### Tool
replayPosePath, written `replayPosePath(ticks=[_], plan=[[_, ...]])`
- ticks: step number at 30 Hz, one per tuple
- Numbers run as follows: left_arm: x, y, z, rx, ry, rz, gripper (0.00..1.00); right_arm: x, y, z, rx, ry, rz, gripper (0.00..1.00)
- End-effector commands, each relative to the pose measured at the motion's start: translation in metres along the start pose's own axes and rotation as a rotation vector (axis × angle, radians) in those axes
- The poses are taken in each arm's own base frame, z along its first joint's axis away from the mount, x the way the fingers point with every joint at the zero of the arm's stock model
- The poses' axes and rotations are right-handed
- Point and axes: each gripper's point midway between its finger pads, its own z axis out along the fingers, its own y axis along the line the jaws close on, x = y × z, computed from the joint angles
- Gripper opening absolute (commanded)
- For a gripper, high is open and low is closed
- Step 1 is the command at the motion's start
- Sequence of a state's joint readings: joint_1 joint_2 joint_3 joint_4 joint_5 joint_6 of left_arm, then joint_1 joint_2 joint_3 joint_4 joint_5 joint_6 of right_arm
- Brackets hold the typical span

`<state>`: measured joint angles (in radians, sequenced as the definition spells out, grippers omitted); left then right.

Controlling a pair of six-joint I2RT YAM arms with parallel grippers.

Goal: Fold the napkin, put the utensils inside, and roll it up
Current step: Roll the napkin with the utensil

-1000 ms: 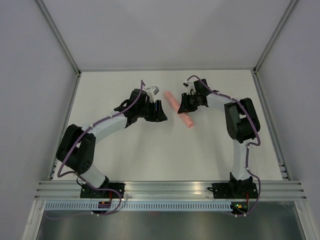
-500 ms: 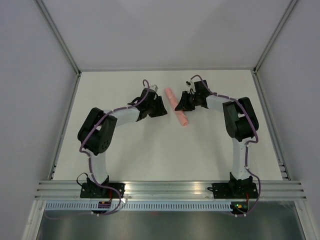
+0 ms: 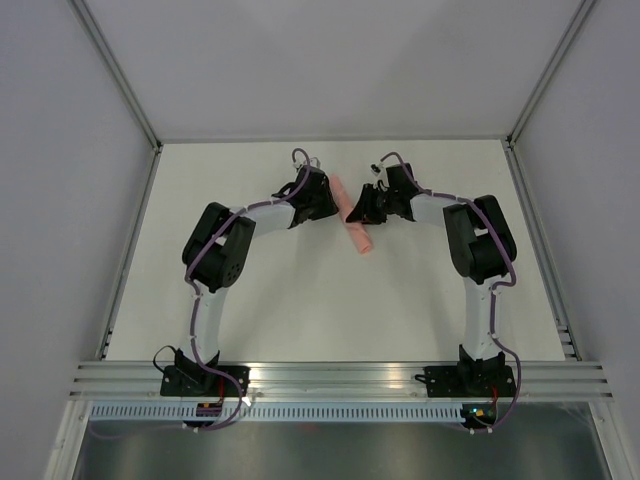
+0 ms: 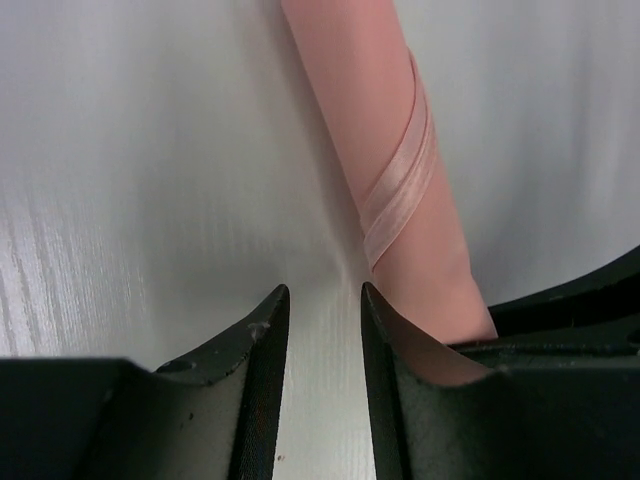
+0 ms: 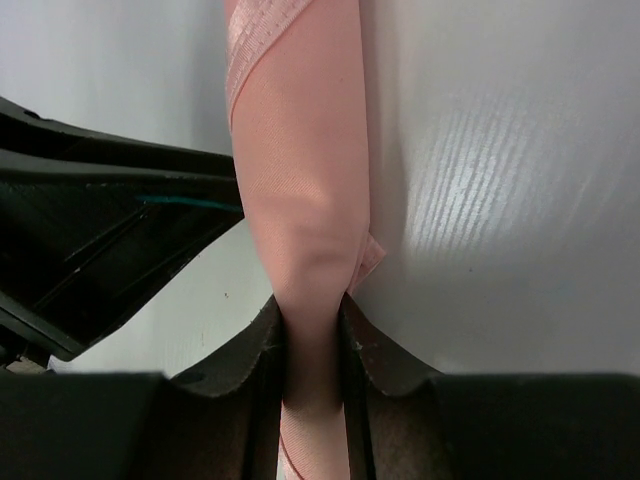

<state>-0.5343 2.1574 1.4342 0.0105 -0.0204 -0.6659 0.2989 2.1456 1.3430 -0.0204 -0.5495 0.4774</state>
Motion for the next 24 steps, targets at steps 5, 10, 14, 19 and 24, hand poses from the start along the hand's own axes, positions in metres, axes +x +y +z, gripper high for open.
replayPosePath(ticks=[5,10,14,19,24], plan=[[-0.004,0.004,0.013,-0.054,0.005,-0.003,0.4,0.052,-0.014,0.007,0.07,0.153,0.074,0.3],[-0.003,0.002,0.017,-0.048,0.023,0.014,0.4,0.048,-0.003,0.007,0.031,0.155,0.077,0.4],[-0.005,-0.002,0.019,-0.042,0.03,0.019,0.4,0.042,0.005,0.003,0.01,0.149,0.065,0.43],[-0.002,-0.003,0.02,-0.038,0.039,0.02,0.4,0.037,0.012,0.0,0.0,0.147,0.05,0.43],[-0.001,-0.003,0.02,-0.036,0.045,0.021,0.39,0.034,0.015,-0.004,-0.001,0.147,0.038,0.46]])
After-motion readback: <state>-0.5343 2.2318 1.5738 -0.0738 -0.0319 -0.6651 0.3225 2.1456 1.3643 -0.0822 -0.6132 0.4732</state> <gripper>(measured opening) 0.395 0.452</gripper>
